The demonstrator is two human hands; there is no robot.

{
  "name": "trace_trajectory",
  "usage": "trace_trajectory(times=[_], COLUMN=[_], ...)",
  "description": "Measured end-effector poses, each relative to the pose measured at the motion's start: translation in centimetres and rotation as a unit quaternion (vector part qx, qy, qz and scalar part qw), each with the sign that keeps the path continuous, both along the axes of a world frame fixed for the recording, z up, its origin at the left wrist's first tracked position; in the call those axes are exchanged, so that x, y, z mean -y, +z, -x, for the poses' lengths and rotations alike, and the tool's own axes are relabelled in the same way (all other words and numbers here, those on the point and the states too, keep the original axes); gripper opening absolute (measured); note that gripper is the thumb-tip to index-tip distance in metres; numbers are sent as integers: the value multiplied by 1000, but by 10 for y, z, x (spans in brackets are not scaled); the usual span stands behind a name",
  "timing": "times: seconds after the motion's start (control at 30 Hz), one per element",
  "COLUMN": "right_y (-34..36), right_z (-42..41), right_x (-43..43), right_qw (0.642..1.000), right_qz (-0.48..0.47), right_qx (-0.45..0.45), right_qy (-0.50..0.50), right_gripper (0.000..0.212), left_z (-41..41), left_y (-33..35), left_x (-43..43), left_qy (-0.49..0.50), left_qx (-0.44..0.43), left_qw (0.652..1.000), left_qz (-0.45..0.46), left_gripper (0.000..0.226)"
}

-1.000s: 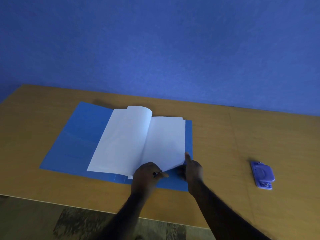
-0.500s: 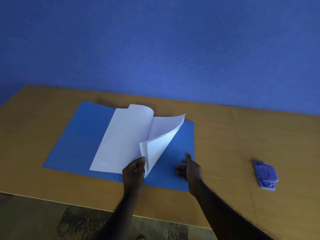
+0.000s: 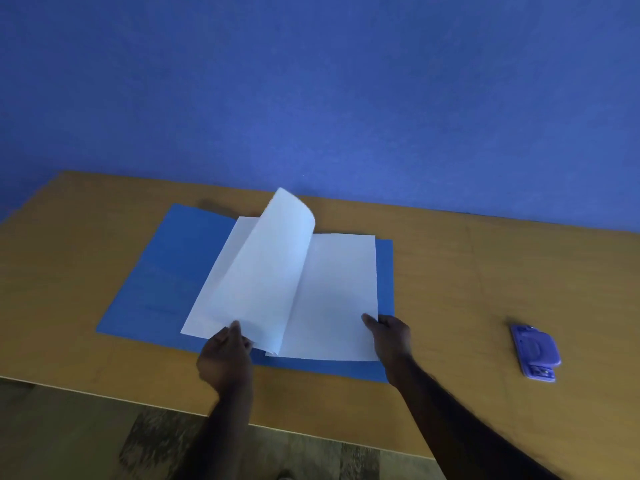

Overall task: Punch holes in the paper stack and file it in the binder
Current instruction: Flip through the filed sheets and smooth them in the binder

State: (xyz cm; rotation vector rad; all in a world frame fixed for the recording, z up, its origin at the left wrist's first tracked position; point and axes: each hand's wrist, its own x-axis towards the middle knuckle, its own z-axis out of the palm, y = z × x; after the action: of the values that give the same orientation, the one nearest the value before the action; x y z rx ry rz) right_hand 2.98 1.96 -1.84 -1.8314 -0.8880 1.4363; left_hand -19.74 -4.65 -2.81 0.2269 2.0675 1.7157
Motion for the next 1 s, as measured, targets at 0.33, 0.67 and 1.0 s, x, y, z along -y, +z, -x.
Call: trace_trajectory(times=[0.33,0.67,1.0], right_y=[-2,15,9], right_z=[4,25,32], right_x=[7,16,21], right_qw=[998,966,973], right_qz=[-35,-137,-102], right_qx=[-55,-176,-146], right_qy=[28,130,148], right_gripper=[20,31,95], left_z=[28,-42,-46], left_y=[-17,8,3], left_x=[9,14,1], left_qy=[92,-447,-244], left_qx=[143,-414,-303], left_qw=[985,791,918], left_qz=[-7,50,83], left_gripper=[35,62,39])
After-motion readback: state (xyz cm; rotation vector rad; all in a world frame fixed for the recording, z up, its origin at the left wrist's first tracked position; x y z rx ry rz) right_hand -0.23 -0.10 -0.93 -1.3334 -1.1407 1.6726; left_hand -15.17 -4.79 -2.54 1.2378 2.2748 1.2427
